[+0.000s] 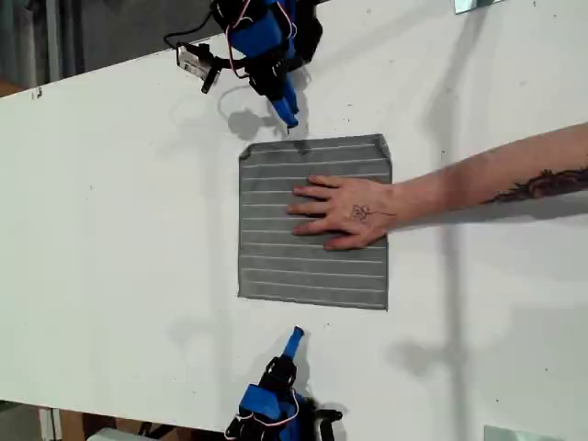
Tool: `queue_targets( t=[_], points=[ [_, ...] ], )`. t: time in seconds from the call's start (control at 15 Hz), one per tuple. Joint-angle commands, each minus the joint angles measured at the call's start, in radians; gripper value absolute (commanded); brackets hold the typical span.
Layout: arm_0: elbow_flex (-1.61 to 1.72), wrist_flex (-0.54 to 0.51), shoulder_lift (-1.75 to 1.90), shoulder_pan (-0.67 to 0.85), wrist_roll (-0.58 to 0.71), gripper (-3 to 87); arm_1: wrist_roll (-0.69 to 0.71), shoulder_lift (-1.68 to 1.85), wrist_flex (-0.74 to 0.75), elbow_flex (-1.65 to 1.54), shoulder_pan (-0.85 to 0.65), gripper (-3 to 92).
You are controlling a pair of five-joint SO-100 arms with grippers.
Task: Grasp corners of a square towel and fold twice.
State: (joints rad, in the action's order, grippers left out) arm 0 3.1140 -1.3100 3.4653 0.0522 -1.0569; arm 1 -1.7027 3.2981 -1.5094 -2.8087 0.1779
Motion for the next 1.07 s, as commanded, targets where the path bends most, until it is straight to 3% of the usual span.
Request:
queue_targets(
  t=[0.0, 0.4, 0.53, 1.0],
  points=[
    [0.006, 0.008, 0.003, 0.086, 0.026, 19.0, 0.005, -0.003, -0.018, 0.008, -0.003, 17.3],
    [0.006, 0.008, 0.003, 0.089, 0.018, 19.0, 0.005, -0.003, -0.018, 0.008, -0.003, 17.3],
    [0.006, 0.009, 0.003, 0.155, 0.035, 18.9, 0.005, -0.003, -0.018, 0.008, -0.003, 17.3],
    [0.006, 0.008, 0.003, 0.044, 0.018, 18.9, 0.005, -0.003, -0.018, 0.008, -0.003, 17.3]
  ],
)
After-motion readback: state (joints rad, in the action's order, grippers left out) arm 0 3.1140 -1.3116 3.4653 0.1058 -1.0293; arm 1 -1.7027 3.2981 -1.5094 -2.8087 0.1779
